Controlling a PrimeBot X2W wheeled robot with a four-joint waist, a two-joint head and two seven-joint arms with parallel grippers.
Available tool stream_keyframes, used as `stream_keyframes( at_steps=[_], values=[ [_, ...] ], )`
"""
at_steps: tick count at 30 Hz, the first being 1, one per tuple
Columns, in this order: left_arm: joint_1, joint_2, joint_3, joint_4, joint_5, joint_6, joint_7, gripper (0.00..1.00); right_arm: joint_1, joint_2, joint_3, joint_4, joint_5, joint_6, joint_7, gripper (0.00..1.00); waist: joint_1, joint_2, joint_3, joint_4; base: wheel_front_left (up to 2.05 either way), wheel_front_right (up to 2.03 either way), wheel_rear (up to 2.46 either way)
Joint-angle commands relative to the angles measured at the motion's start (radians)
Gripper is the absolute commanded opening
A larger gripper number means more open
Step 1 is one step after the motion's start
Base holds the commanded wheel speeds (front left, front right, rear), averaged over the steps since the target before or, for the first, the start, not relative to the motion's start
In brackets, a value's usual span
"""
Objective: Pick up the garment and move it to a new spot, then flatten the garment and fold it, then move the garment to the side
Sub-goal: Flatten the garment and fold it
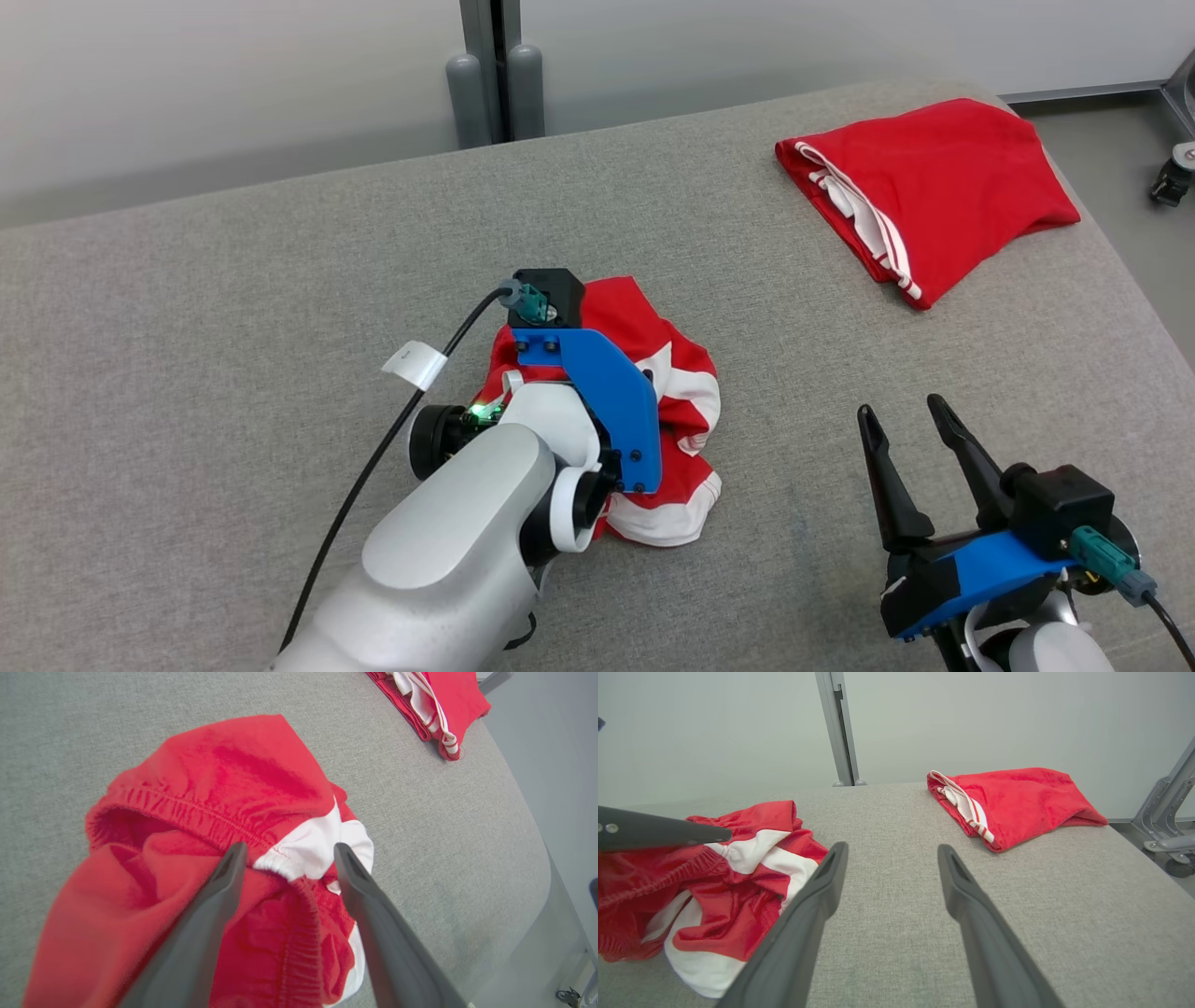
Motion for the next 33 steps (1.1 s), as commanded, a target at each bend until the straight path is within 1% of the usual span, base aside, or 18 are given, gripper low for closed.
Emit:
stream_keyframes(
  at_steps=[1,4,8,12,19,23,24,25,26,29,33],
  values=[
    [0.005,0.015,-0.006,-0.017,0.006,0.011,0.008,1.00,0.000,-0.001,-0.001,0.001,0.002,0.000,-0.009,1.00,0.0000,-0.0001,-0.002,0.000,0.00,0.00,0.00],
    [0.014,0.036,-0.012,-0.062,0.011,0.023,0.025,1.00,0.006,-0.001,-0.003,0.000,0.001,0.000,-0.008,1.00,0.0000,-0.0001,-0.005,0.000,0.00,0.00,0.00],
    [0.041,0.063,-0.031,-0.125,-0.006,0.029,0.086,1.00,0.009,-0.001,-0.001,0.000,0.001,0.000,-0.008,1.00,0.0000,-0.0001,-0.007,-0.002,0.00,0.00,0.00],
    [0.052,0.074,-0.034,-0.139,-0.016,0.037,0.117,1.00,-0.007,-0.002,0.014,0.000,0.007,0.000,-0.008,1.00,0.0000,-0.0001,0.001,-0.020,0.00,0.00,0.00],
    [0.000,0.062,-0.006,-0.034,0.002,0.044,0.058,1.00,-0.028,-0.002,0.032,0.008,0.020,0.000,-0.015,1.00,0.0000,-0.0001,0.032,-0.077,0.00,0.00,0.00],
    [-0.037,0.055,0.021,0.021,0.006,0.031,-0.004,1.00,-0.030,-0.001,0.027,0.012,0.019,0.000,-0.021,1.00,0.0000,-0.0001,0.045,-0.092,0.00,0.00,0.00],
    [-0.045,0.053,0.025,0.030,0.005,0.020,-0.016,0.63,-0.030,-0.001,0.025,0.014,0.019,0.000,-0.023,1.00,0.0000,-0.0001,0.047,-0.093,0.00,0.00,0.00],
    [-0.045,0.053,0.025,0.030,0.005,0.020,-0.016,0.63,-0.030,-0.001,0.025,0.014,0.019,0.000,-0.023,1.00,0.0000,-0.0001,0.047,-0.093,0.00,0.00,0.00],
    [-0.051,0.050,0.030,0.039,0.001,0.011,-0.028,0.00,-0.030,-0.001,0.024,0.014,0.019,0.000,-0.025,1.00,0.0000,-0.0001,0.048,-0.093,0.00,0.00,0.00],
    [-0.061,0.041,0.049,0.050,-0.012,-0.030,-0.075,0.00,-0.029,-0.002,0.020,0.015,0.023,0.000,-0.025,1.00,0.0000,-0.0001,0.049,-0.086,0.00,0.00,0.00],
    [-0.091,0.025,0.069,0.042,-0.004,-0.090,-0.197,0.00,-0.034,-0.002,0.025,0.019,0.024,0.000,-0.023,1.00,0.0000,-0.0001,0.042,-0.069,0.00,0.00,0.00]
  ],
)
